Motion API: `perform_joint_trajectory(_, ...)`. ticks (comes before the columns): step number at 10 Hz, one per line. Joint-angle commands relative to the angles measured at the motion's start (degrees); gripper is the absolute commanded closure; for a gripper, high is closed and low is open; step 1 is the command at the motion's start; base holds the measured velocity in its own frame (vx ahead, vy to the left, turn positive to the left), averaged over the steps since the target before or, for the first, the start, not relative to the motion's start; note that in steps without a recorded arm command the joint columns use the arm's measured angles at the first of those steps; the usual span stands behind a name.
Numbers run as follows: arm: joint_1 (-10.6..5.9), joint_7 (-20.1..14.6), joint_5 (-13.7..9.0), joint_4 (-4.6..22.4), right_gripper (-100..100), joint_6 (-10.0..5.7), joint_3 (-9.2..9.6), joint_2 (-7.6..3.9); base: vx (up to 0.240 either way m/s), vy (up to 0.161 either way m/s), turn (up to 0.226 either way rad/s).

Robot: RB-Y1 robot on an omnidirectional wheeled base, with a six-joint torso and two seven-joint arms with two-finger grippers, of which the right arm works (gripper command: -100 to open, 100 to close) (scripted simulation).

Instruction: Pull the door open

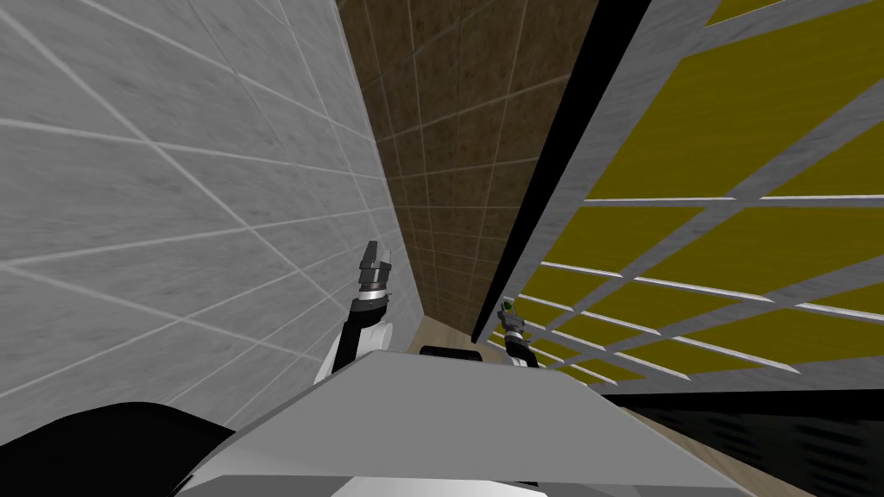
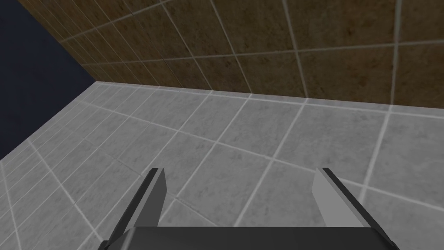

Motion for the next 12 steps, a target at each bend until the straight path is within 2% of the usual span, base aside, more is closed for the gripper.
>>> perform_joint_trajectory(1, 0.0, 0.0, -0.1, 0.1, 100, -0.04, -0.16, -0.15, 0.0, 0.0, 0.0)
perform_joint_trajectory(6, 0.53, -2.7, 0.5, 0.3, 100, -0.36, 1.22, -2.32, -0.197, 0.023, 0.025)
perform_joint_trajectory(9, 1.03, -5.6, 1.0, 0.4, 100, -0.81, 2.48, -4.6, -0.193, 0.012, 0.11)
perform_joint_trajectory(12, 1.52, -8.4, 1.4, 0.5, 100, -1.3, 3.73, -6.83, -0.088, -0.029, 0.148)
